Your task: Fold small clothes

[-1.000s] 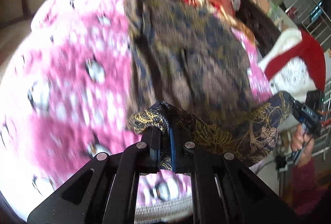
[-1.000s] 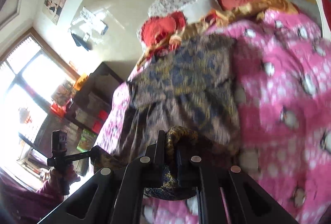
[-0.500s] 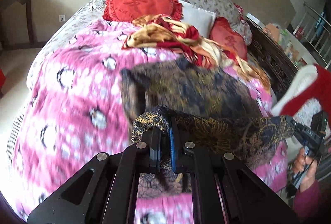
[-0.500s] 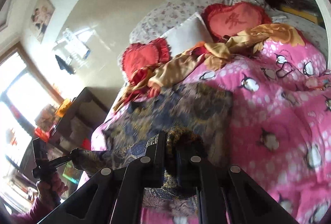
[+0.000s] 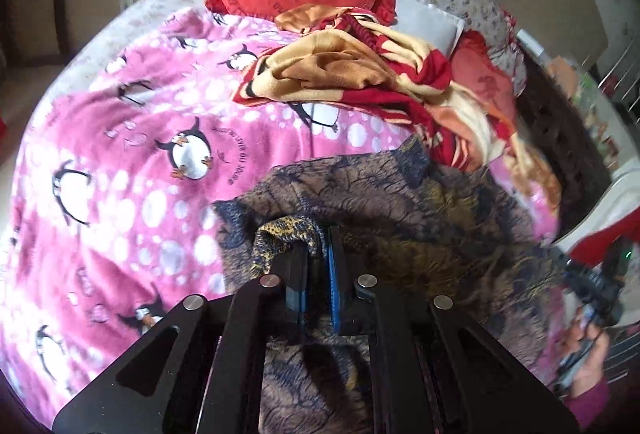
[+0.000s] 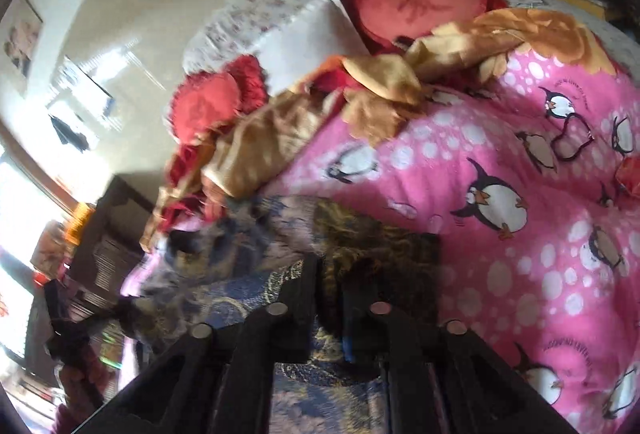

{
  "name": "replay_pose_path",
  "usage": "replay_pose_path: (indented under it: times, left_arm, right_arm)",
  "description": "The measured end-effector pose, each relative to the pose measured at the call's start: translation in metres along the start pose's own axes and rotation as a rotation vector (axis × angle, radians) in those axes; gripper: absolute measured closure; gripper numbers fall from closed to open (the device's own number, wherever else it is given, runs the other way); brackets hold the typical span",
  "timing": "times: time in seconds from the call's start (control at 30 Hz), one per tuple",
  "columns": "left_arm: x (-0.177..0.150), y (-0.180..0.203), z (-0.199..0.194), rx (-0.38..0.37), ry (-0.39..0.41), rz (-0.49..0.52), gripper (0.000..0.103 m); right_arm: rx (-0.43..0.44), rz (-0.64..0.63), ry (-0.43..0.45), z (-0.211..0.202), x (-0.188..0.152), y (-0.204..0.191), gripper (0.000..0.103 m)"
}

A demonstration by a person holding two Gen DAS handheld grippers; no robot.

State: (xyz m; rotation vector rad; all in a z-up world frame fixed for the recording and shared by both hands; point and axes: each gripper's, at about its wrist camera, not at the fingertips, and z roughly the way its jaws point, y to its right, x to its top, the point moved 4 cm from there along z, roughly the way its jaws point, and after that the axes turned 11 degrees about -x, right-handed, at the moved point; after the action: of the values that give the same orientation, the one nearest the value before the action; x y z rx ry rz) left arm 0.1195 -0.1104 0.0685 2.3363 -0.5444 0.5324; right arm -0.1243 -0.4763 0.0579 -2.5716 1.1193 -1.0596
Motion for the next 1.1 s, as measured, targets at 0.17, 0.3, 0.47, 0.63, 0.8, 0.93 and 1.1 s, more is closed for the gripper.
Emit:
replay_pose_path:
  times: [0.17,0.3,0.47,0.63,0.8,0.93,1.1]
  left_arm:
    - [-0.004,0.006,-0.024,-0.039,0.0,0.036,0.054]
    - [-0.029,0.026,-0.052,0.009,0.022,0.193,0.051]
    - [-0.079,0.04,-0.017,0.045,-0.156,0.312,0.05]
    - [-0.076,0.041,0.029,0.178,-0.232,0.421,0.05]
    - [0.003,0.036,0.033,0.107,-0.116,0.285,0.051]
    - [0.057,0.016,0.023,0.07,0.011,0.104,0.051]
    - [0.055,0.007,-0.006,-0.001,0.041,0.032,0.051]
  right_arm:
    - [0.011,-0.002,0.111,-0.041,-0.009,0.006,0.05]
    - [0.06,-0.161,0.091,-0.061,-0.037,-0.018,0.066]
    - [-0.012,-0.38,-0.067,-0.021,-0.089,-0.045,0.07]
    - [-0.031,-0.406,-0.024,0.009,-0.075,-0.06,0.07]
    - [-0.019,-0.343,0.114,0.022,-0.008,-0.074,0.07]
    - [-0.036,-0.205,0.136,0.043,0.039,-0.068,0.07]
    - [0.014,-0.122,0.179,0.015,0.052,-0.055,0.063]
